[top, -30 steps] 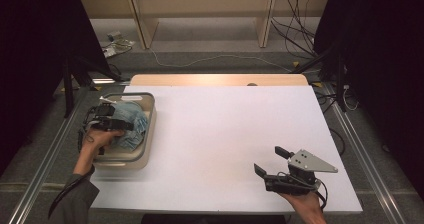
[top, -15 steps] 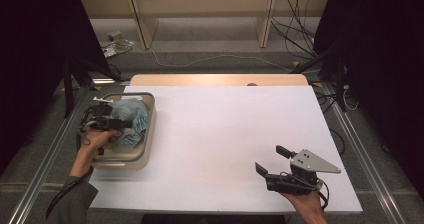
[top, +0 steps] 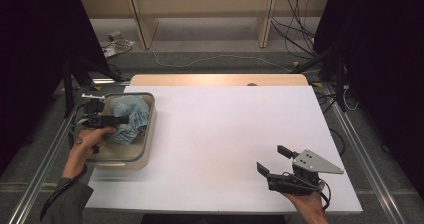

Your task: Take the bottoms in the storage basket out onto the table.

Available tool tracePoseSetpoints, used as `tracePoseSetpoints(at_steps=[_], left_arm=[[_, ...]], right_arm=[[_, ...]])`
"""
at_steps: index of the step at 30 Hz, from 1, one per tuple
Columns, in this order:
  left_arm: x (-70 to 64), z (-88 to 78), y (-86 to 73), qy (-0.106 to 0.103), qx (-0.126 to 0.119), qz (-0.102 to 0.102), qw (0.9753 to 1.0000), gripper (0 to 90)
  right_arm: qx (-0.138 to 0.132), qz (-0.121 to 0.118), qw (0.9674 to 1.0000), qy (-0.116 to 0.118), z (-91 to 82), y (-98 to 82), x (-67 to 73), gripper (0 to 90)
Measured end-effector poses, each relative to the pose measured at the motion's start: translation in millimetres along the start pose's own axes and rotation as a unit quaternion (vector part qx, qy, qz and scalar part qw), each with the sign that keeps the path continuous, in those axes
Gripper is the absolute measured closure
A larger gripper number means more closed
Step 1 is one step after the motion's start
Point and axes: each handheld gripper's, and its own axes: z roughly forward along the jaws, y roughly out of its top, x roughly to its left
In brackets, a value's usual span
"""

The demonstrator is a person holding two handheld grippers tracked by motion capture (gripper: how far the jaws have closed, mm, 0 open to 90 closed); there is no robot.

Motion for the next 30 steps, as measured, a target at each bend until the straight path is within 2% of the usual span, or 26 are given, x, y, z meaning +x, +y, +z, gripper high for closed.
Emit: tracePoseSetpoints(at_steps=[3,4,8,17,23,30], left_arm=[[-0.4,-8.6,2.1,-0.003,-0.02,-0.005,0.9998,60.0],[-2.5,-16.3,5.3,-0.004,-0.027,0.001,0.9996,60.1],[-4.0,-26.1,8.8,-0.012,-0.041,0.001,0.9991,60.1],[-6.5,-38.2,13.2,-0.019,-0.056,0.005,0.9982,60.1],[-11.7,-51.6,18.5,-0.048,-0.076,0.002,0.996,60.0],[-18.9,-60.2,22.5,-0.062,-0.088,0.006,0.9941,59.9]], right_arm=[[-0.001,0.001,1.0,-0.001,0.0,0.0,-0.4,15.2],[-0.002,0.001,1.0,-0.001,-0.2,0.0,-0.6,15.2],[-0.002,0.002,1.0,-0.001,-0.2,0.0,-0.7,15.2],[-0.003,0.001,1.0,-0.002,-0.6,0.1,-0.9,15.2],[-0.003,0.001,1.0,-0.003,-1.5,0.2,-0.9,15.2],[-0.005,0.002,1.0,-0.002,-1.6,0.3,-1.0,15.2]])
